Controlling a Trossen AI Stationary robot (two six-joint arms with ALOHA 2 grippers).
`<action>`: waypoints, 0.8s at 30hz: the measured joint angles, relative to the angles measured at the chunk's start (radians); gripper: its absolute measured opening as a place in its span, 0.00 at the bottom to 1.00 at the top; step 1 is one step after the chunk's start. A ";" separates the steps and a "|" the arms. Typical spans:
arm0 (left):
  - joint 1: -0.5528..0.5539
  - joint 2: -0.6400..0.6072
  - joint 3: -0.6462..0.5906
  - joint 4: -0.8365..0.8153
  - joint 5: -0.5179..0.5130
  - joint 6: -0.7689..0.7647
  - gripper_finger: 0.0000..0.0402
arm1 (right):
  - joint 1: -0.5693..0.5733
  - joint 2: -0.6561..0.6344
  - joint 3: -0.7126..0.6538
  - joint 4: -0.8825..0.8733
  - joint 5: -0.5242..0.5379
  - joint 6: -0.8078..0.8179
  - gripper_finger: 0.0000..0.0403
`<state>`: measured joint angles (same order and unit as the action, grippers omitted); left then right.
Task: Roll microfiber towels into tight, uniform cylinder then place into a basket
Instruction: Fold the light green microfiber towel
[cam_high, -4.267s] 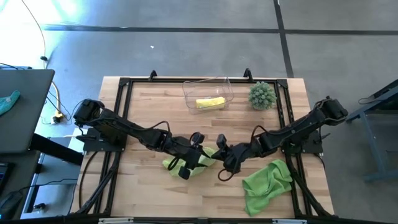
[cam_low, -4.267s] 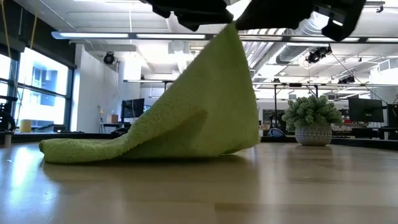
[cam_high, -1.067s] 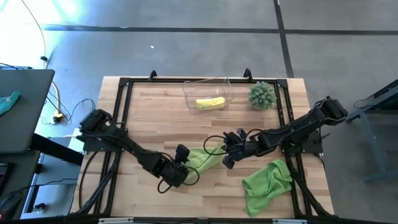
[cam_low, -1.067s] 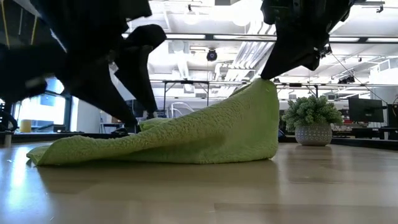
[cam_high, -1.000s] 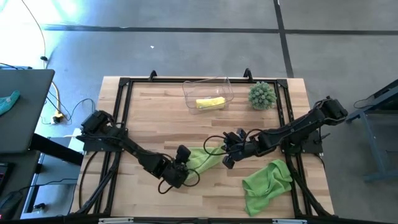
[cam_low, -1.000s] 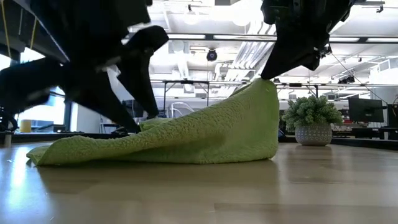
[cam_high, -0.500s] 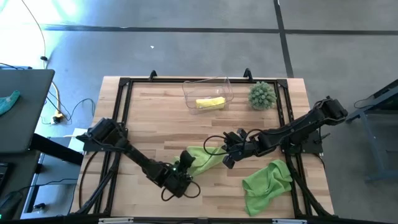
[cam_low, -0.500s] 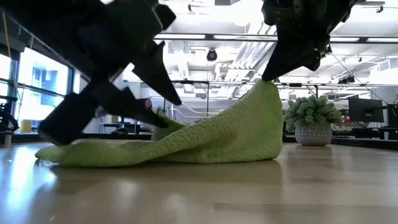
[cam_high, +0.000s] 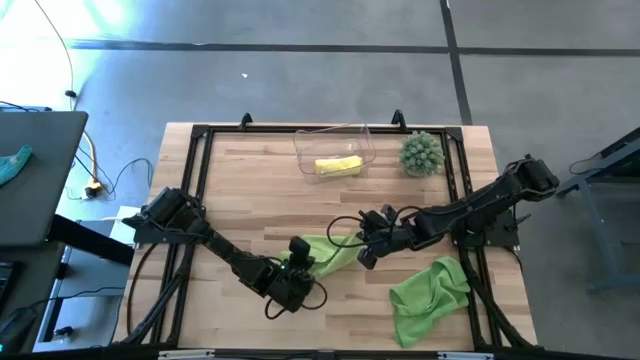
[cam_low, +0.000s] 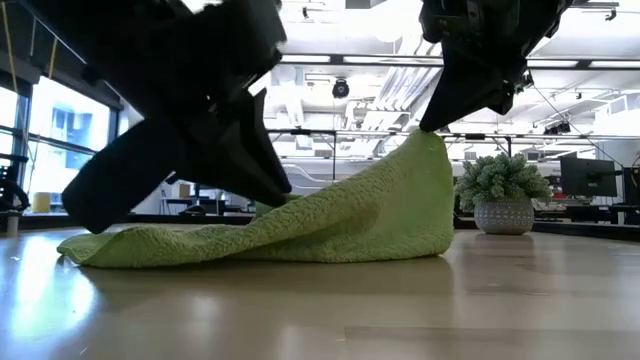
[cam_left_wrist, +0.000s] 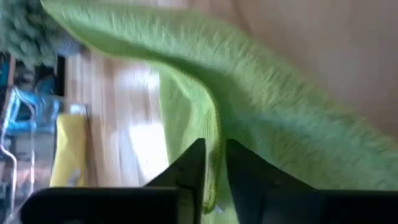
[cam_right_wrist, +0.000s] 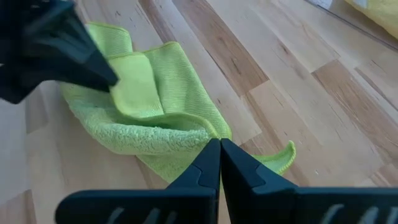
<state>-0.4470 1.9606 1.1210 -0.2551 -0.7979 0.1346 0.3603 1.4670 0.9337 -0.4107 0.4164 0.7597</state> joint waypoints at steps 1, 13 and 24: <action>0.007 0.000 0.000 -0.011 0.010 -0.018 0.10 | 0.000 0.000 0.000 -0.001 0.000 0.000 0.00; 0.022 0.000 0.000 -0.062 0.084 -0.165 0.01 | 0.000 0.000 0.000 -0.004 -0.002 -0.003 0.00; 0.012 -0.137 0.000 -0.169 0.074 -0.362 0.00 | 0.051 0.000 0.000 0.096 -0.037 -0.309 0.14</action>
<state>-0.4351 1.8239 1.1206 -0.4240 -0.7242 -0.2271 0.4115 1.4670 0.9337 -0.3147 0.3793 0.4506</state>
